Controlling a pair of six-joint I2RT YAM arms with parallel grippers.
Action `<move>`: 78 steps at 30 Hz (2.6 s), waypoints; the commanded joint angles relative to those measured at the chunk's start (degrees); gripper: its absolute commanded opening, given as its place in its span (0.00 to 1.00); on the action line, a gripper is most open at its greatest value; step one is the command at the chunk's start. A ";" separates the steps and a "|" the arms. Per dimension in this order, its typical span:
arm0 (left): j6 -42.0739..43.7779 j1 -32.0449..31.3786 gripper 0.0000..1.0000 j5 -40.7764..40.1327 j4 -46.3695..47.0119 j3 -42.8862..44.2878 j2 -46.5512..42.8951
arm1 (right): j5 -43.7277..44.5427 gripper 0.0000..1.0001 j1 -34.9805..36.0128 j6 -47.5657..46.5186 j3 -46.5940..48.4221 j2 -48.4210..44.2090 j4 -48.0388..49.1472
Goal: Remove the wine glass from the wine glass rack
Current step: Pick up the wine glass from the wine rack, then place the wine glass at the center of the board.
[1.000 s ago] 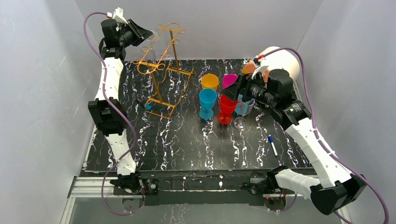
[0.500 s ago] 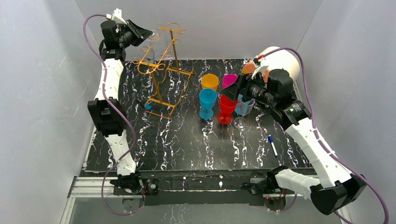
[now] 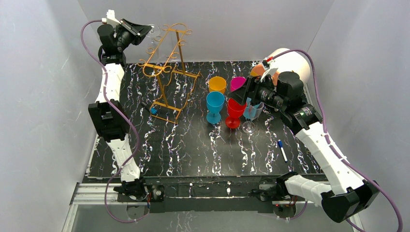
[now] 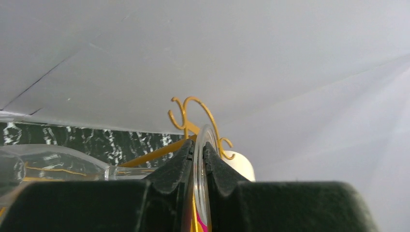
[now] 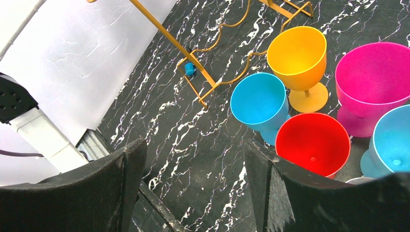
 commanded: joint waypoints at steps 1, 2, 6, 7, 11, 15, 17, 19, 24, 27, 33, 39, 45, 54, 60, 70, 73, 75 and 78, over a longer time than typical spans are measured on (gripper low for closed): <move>-7.02 0.56 0.00 2.22 9.32 0.16 -1.83 | 0.05 0.81 0.01 0.12 2.09 -1.16 1.17; -6.56 0.68 0.00 1.90 8.49 0.13 -1.74 | 0.11 0.81 0.03 0.12 2.09 -1.20 1.20; -0.33 0.82 0.00 -0.98 4.06 -2.12 -4.06 | 0.10 0.81 0.05 0.12 2.09 -1.27 1.15; 1.41 0.82 0.00 -2.53 2.66 -2.45 -4.83 | 0.11 0.81 0.03 0.12 2.09 -1.24 1.14; 6.72 0.82 0.00 -7.32 -0.81 -4.76 -8.71 | 0.11 0.81 0.01 0.17 2.00 -1.23 1.28; 10.43 1.08 0.00 -10.99 -4.19 -5.29 -11.87 | -0.06 0.81 -0.02 0.32 2.08 -0.91 1.39; 11.98 1.25 0.00 -12.94 -4.76 -6.28 -13.42 | -0.63 0.81 0.02 0.54 2.11 -0.87 1.62; 11.34 1.32 0.00 -13.44 -2.29 -8.10 -14.58 | -0.97 0.81 0.06 0.88 1.94 -0.73 2.03; 13.93 1.78 0.00 -15.00 -5.49 -10.17 -17.54 | -0.37 0.81 -0.02 0.61 2.01 -0.75 1.45; 17.86 1.95 0.00 -18.00 -9.13 -12.69 -20.63 | -0.28 0.81 0.06 0.56 1.75 -0.95 1.65; 16.11 7.10 0.00 -20.90 -7.36 -22.06 -29.07 | -0.11 0.81 0.03 0.14 1.82 -1.10 1.37; 20.10 9.52 0.00 -21.80 -13.34 -24.12 -33.58 | -0.73 0.81 -0.01 0.58 1.49 -1.01 2.16; 24.35 9.61 0.00 -25.34 -18.17 -35.15 -44.43 | -1.27 0.82 0.03 0.72 0.82 -1.58 2.95; 24.63 9.54 0.00 -25.44 -27.70 -49.21 -59.35 | -3.04 0.82 0.00 2.72 -0.75 -1.68 6.78; 22.03 8.65 0.00 -17.35 -29.75 -54.73 -65.63 | -5.10 0.82 0.02 4.54 -1.36 -0.24 8.46; 17.59 -4.94 0.00 -14.90 -27.19 -65.40 -73.48 | -11.30 0.82 0.02 9.82 -4.29 0.80 16.31; 17.84 -6.40 0.00 -13.69 -27.32 -65.75 -75.22 | -14.77 0.81 0.02 12.85 -5.52 2.21 21.41; 17.89 -6.65 0.00 -11.58 -27.68 -65.54 -75.27 | -16.58 0.81 0.06 13.67 -4.64 3.59 21.08; 19.58 -8.80 0.00 -6.44 -27.45 -65.25 -74.46 | -19.15 0.80 0.04 15.37 -3.52 5.53 20.74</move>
